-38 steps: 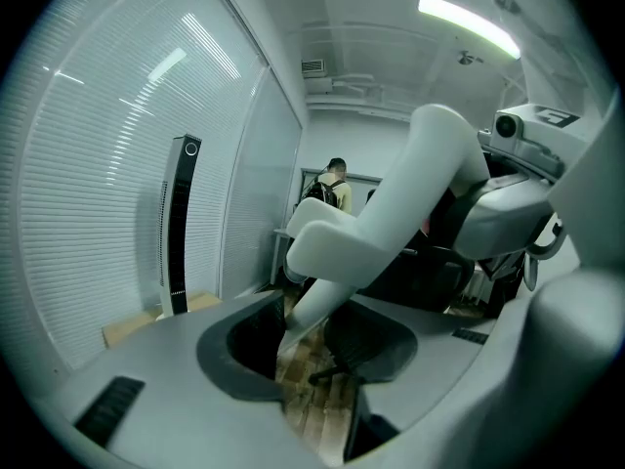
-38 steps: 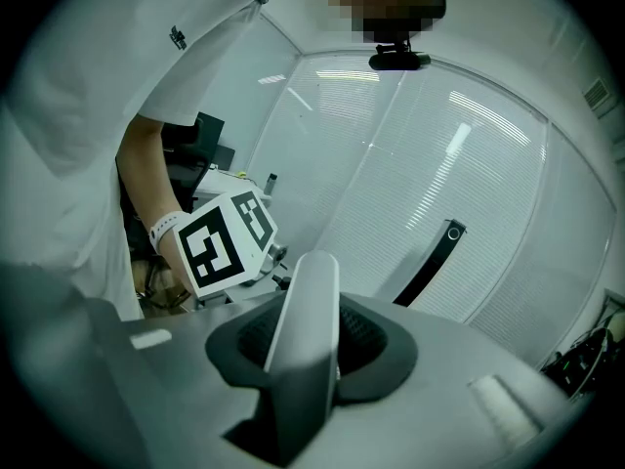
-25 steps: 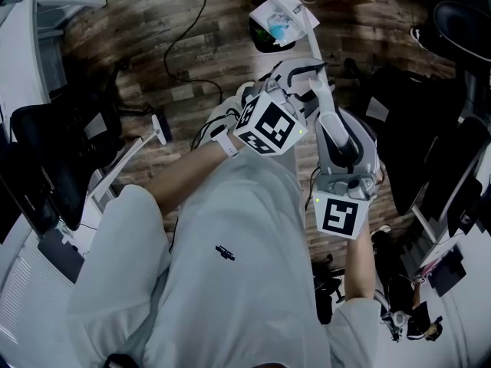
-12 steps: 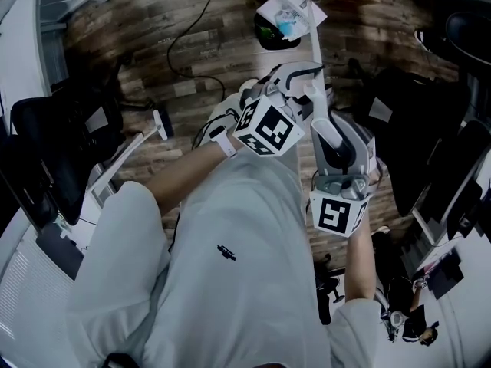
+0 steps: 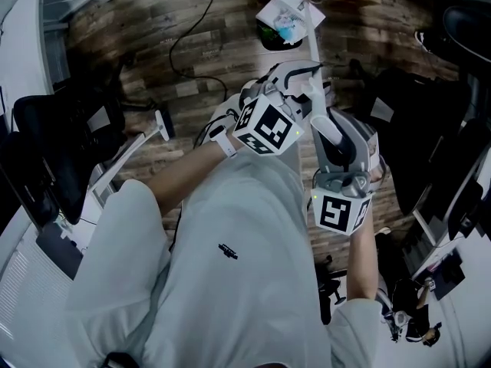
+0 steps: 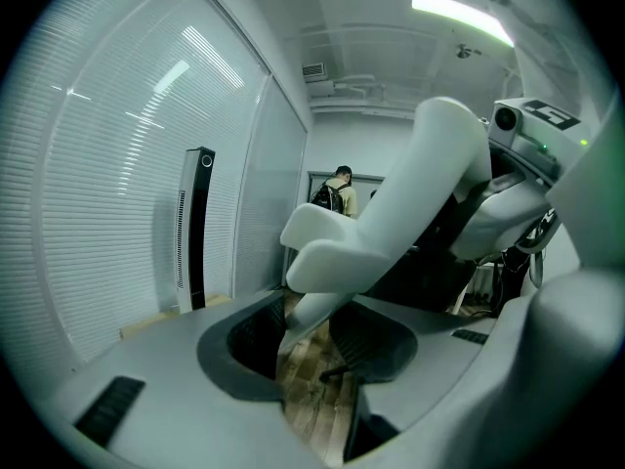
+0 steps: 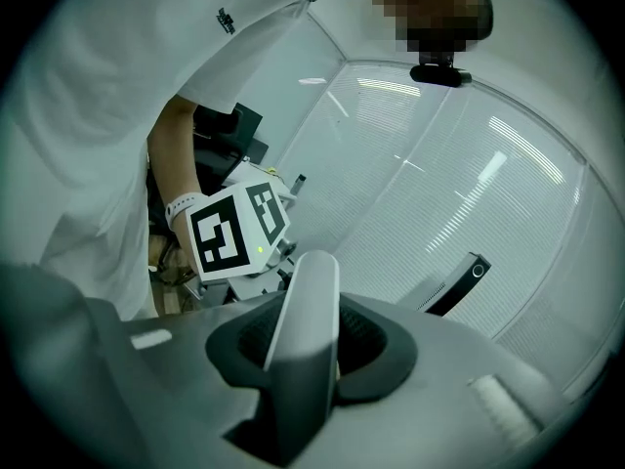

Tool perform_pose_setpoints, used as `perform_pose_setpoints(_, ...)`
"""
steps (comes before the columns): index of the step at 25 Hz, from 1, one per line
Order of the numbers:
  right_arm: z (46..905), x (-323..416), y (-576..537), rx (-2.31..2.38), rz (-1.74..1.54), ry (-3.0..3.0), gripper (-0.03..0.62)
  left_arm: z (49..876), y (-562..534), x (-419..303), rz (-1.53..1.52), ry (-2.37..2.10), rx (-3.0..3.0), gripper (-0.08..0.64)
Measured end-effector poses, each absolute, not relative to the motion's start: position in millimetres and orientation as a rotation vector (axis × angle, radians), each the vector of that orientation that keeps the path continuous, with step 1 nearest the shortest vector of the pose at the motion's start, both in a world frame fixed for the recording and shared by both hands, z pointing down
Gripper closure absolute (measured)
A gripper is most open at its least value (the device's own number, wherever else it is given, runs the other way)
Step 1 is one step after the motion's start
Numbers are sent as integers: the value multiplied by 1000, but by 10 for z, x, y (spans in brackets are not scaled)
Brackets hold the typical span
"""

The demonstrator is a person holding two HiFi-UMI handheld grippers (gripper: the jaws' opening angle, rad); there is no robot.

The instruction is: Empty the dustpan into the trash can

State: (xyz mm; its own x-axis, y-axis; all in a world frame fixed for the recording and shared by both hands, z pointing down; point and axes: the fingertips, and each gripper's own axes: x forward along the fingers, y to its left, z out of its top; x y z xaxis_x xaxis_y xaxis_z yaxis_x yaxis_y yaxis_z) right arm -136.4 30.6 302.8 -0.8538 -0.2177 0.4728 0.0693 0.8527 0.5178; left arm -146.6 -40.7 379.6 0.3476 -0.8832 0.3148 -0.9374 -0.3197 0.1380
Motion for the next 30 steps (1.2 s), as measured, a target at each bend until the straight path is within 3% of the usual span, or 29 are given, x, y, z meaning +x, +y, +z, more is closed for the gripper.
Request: perform_pose_setpoints(30, 2882, -1284, 529, 223, -748, -2484, 480, 3624, -178, -1350, 289, -1578, 2390, 417)
